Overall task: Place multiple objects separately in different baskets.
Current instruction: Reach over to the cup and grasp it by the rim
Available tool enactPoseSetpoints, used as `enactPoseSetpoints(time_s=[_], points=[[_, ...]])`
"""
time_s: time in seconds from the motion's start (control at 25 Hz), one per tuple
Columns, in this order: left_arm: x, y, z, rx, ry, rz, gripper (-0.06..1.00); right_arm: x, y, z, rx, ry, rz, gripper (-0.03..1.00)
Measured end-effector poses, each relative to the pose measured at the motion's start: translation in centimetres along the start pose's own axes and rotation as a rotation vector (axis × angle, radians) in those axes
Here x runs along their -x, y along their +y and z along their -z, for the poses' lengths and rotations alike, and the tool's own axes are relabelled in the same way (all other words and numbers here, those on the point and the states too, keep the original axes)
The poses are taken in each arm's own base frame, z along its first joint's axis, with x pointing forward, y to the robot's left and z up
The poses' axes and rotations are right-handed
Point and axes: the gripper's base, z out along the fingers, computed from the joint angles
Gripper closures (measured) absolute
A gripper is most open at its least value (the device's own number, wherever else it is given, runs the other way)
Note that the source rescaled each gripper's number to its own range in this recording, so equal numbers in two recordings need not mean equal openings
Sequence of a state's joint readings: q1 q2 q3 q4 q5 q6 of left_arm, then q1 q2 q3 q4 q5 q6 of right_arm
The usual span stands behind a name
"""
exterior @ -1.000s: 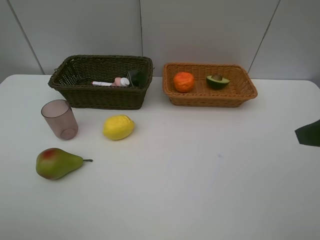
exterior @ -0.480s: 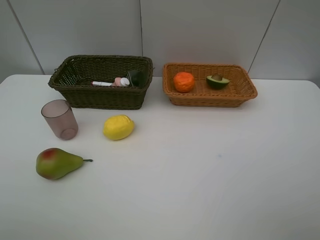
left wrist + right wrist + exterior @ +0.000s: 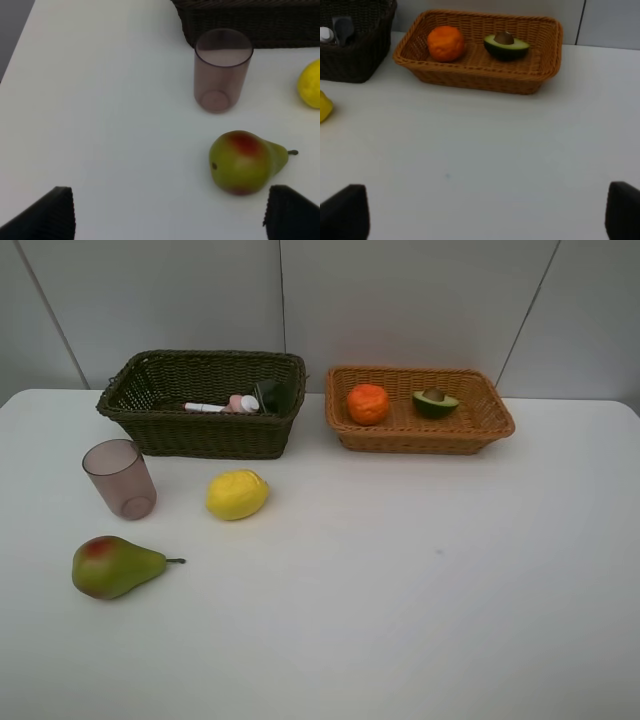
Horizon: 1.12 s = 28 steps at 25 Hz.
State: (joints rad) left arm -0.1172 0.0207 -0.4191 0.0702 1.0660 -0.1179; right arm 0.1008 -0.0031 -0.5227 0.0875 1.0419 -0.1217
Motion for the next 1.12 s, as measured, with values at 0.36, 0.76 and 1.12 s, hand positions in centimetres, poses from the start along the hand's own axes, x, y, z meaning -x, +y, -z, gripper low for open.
enactPoseSetpoints(time_s=[0.36,0.76,1.12], points=[[0.0,0.01,0.0,0.001,0.0,-0.001,-0.05,-0.04,-0.06,-0.06,-0.038,0.004,-0.018,-0.03],[0.0,0.02,0.0,0.003,0.0,-0.002,-0.05,-0.04,-0.08,-0.06,-0.04,0.005,-0.02,-0.03],[0.0,0.02,0.0,0.003,0.0,-0.002,-0.05,-0.04,-0.08,-0.06,-0.04,0.005,-0.02,-0.03]])
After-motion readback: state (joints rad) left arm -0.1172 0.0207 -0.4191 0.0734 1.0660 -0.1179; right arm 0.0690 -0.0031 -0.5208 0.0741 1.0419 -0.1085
